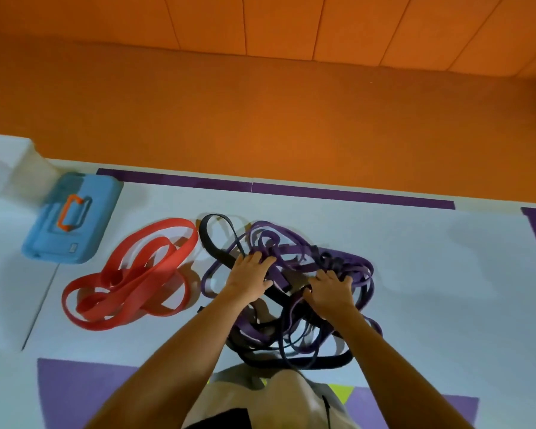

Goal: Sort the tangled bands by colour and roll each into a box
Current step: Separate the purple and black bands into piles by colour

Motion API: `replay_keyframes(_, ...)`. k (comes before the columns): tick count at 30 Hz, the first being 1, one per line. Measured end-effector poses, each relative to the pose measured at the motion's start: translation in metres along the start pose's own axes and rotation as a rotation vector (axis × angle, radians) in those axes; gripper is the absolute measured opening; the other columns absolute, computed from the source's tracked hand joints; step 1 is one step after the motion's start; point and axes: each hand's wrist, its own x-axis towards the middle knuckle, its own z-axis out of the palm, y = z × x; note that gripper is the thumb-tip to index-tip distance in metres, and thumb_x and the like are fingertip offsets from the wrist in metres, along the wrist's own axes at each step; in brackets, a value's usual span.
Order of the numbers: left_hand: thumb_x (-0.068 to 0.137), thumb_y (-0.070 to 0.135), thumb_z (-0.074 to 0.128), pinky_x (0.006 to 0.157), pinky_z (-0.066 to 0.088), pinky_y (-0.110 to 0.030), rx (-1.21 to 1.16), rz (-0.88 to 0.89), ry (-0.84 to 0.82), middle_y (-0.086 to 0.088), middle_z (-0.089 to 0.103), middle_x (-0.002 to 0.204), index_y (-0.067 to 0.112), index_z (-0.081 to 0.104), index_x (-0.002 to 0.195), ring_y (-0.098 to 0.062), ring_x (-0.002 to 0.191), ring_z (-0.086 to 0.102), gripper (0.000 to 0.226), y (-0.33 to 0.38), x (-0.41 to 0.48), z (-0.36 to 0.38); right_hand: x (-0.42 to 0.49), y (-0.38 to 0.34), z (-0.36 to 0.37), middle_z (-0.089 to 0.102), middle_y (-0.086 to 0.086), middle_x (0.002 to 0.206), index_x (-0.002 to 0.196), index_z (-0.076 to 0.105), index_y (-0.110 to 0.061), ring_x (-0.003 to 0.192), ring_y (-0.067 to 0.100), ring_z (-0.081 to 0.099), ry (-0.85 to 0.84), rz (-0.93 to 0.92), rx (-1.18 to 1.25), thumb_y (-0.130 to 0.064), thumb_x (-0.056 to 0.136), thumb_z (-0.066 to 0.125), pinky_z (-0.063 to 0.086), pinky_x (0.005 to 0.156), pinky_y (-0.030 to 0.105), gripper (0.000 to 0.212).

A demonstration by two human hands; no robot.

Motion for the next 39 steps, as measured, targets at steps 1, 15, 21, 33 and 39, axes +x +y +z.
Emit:
replay_keyframes(1,0.108,0.042,0.052,0.129,0.021,-0.051,0.024,0.011,0.029,-0.010,0.041,0.159,0.027,0.030,0.163,-0.033,0.150,0.038,0.061,-0.001,0.003,0.000,-0.003,0.004,0.003,0.050,0.002,0.150,0.147,0.053,-0.026,0.137,0.026,0.045,0.016,0.029,-0.006,-0.053,0.107,0.034,0.034,0.111,0.059,0.052)
replay_keyframes(15,0.109,0.034,0.054,0.072,0.058,-0.035,-0.543,-0.268,0.212,-0.007,0.075,0.105,0.032,0.007,0.169,-0.029,0.096,0.072,0.076,0.012,-0.009,0.015,-0.058,0.014,0.033,0.044,-0.001,0.152,0.145,0.054,-0.030,0.133,0.026,0.043,0.121,-0.055,0.067,-0.084,0.088,0.044,0.033,0.115,0.048,0.080)
replay_keyframes(21,0.105,0.012,0.059,0.074,0.061,-0.038,-0.769,-0.149,0.225,-0.007,0.069,0.090,0.024,0.009,0.170,-0.019,0.080,0.066,0.083,0.004,-0.020,0.011,-0.070,-0.006,0.041,0.049,-0.006,0.144,0.146,0.054,-0.032,0.125,0.019,0.048,0.144,-0.075,0.152,-0.081,0.088,0.040,0.037,0.112,0.042,0.078)
replay_keyframes(33,0.093,0.045,0.074,0.115,0.034,-0.058,-0.448,-0.546,0.289,-0.011,0.040,0.158,0.024,0.059,0.133,-0.035,0.149,0.034,0.049,-0.040,-0.046,0.010,-0.066,-0.029,0.029,0.061,-0.015,0.142,0.140,0.064,-0.035,0.147,0.015,0.038,0.197,0.073,0.205,-0.056,0.105,0.041,0.010,0.126,0.057,0.047)
replay_keyframes(39,0.092,-0.002,0.065,0.097,0.052,-0.034,-0.784,-0.339,0.204,-0.008,0.062,0.133,0.019,0.069,0.122,-0.028,0.122,0.062,0.038,-0.057,-0.049,0.014,-0.044,-0.047,0.008,0.073,-0.006,0.099,0.114,0.067,-0.025,0.110,0.018,0.068,0.123,0.159,0.175,-0.041,0.109,0.043,0.013,0.124,0.060,0.029)
